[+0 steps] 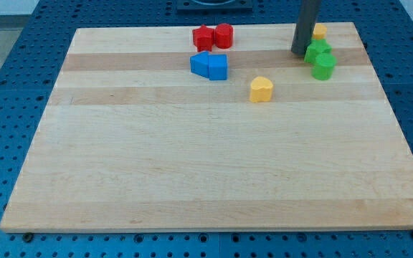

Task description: Place your arm to the top of the yellow hexagon

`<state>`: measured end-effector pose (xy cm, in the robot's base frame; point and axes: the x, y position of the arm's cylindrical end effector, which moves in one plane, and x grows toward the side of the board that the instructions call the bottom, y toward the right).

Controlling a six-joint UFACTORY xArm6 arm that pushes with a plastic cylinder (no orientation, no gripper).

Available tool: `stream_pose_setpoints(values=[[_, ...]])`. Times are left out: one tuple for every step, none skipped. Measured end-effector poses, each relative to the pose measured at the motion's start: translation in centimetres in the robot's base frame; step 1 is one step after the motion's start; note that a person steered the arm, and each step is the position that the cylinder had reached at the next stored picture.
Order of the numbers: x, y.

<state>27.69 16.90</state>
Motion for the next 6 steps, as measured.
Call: stream_pose_setpoints(values=[[0.0, 0.1], [-0.5, -1.3], [-1.6, -2.8], [-3.4, -2.8], [-5.9, -2.6], [-7.3, -0.7]])
